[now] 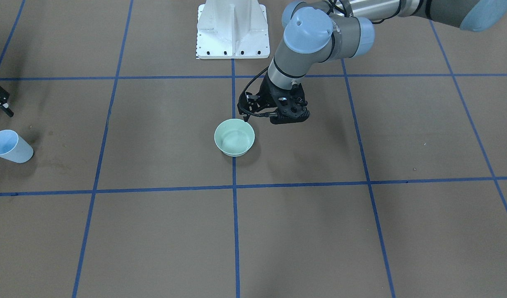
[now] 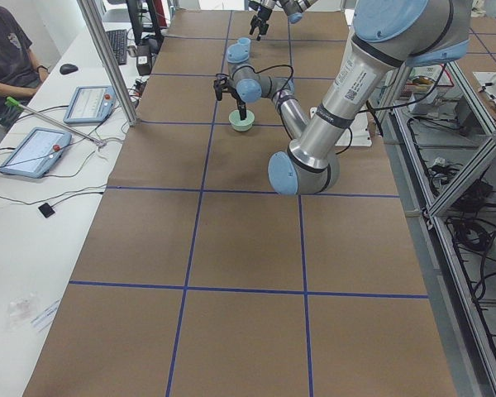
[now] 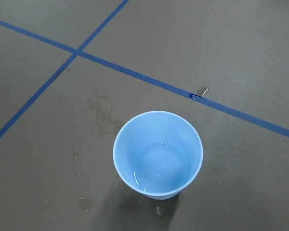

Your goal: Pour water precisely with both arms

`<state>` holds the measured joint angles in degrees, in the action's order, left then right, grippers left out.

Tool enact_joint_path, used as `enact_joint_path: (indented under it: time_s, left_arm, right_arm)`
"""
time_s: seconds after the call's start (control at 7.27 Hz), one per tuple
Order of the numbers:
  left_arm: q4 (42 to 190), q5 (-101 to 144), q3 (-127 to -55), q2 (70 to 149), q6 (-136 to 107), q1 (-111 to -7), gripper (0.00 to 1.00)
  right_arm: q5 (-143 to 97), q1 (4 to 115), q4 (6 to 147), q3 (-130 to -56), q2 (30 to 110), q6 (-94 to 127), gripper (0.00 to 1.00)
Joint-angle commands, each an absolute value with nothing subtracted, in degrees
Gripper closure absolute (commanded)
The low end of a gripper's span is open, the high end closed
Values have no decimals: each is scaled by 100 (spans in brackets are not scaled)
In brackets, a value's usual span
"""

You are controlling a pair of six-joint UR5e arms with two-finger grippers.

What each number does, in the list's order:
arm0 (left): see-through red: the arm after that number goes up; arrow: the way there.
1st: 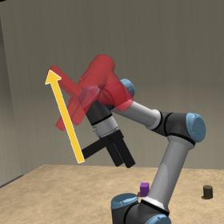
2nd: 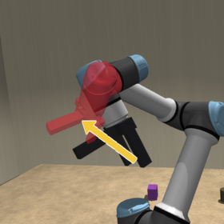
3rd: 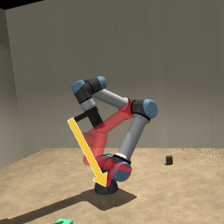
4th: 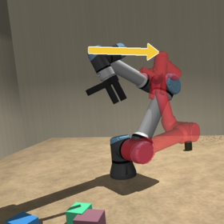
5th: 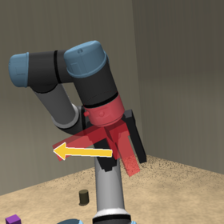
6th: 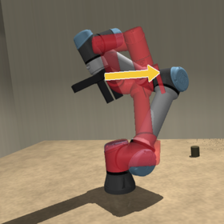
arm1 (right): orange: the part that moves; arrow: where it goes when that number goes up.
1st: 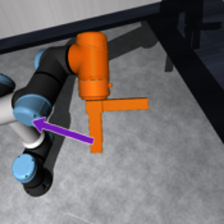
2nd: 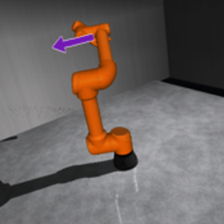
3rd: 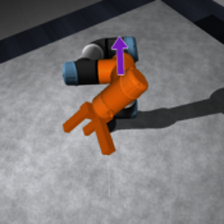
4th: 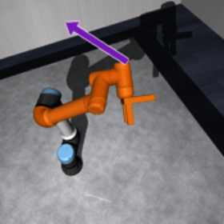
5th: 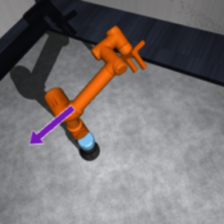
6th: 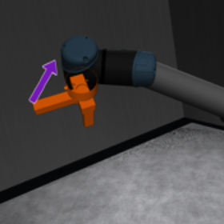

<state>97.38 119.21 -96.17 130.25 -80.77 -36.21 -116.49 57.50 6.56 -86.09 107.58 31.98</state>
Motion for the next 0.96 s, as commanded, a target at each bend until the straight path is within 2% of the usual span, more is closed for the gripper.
enact_joint_path:
  time_s: [0.0, 0.69, 0.83]
  left_arm:
    - [9738, 11918, -9615, 13025, -8077, -3621, 0]
    - [9738, 11918, -9615, 12999, -8086, -3630, 0]
    - [9738, 11918, -9615, 12999, -8086, -3639, 0]
  right_arm:
    - [-11392, 5520, 650, -8369, 10522, 3252, 1]
    - [-11067, 5362, 651, -7965, 9959, 3287, 2]
    - [-11057, 5353, 642, -7928, 9915, 3287, 4]
